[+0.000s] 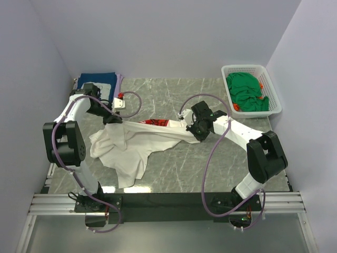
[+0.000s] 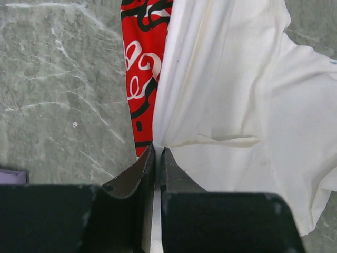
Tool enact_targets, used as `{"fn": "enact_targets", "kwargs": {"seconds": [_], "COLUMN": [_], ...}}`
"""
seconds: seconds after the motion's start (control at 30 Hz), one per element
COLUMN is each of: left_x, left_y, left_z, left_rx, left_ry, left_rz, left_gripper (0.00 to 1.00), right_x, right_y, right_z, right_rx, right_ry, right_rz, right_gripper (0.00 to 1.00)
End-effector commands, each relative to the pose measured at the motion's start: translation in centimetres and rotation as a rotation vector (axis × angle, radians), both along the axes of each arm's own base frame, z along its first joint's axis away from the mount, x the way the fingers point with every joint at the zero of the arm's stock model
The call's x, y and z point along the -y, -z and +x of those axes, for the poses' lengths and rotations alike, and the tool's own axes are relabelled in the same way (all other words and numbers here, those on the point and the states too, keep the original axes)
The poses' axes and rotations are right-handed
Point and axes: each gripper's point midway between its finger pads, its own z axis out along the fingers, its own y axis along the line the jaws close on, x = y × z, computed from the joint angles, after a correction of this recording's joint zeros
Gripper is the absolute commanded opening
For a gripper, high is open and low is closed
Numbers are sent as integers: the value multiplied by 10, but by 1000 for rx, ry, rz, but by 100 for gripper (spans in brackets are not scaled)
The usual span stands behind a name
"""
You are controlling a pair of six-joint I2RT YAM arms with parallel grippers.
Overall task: Fold and stack the t-shirts
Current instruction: Flatten the tshirt out
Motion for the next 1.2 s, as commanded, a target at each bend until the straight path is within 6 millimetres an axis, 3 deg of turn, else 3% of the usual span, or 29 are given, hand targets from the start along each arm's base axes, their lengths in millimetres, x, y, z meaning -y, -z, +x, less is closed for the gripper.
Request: {"fn": "enact_targets", "kwargs": {"seconds": [0.0, 0.4, 0.53, 0.6, 0.67, 0.73, 0.8, 0.97, 1.13, 1.17], "left_x": [-9, -8, -9, -12, -18, -35, -54, -90, -109, -109], "left_y": [-13, 8, 11, 5, -6, -26, -32, -19, -45, -38], "left_z": [8, 4, 7, 14, 21, 36, 47, 53, 59, 53], "left_rx": [41, -22, -36, -26, -39, -48, -51, -180, -177, -183], "left_ry": [-55, -75, -94, -116, -180, -285, -367, -654, -789, -792], "left_rz": [-18, -26, -26, -24, -57, -100, -114, -160, -294, -282], "left_gripper": [11, 19, 1, 1, 1, 1, 1, 1, 1, 1], "right_x": [16, 10, 10, 13, 17, 27, 34, 46, 49, 51], "right_y": [-6, -5, -4, -4, -4, -4, -3, -4, -15, -15], "right_z": [1, 1, 1, 2, 2, 4, 6, 13, 27, 29], "right_rx": [1, -16, -22, -18, -11, -7, -11, -4, 30, 28], "right_ry": [22, 15, 13, 13, 16, 33, 43, 59, 72, 76], "right_rz": [-50, -30, -32, -44, -53, -67, -73, -93, -96, -100], "right_gripper": [0, 0, 0, 0, 0, 0, 0, 0, 0, 0]}}
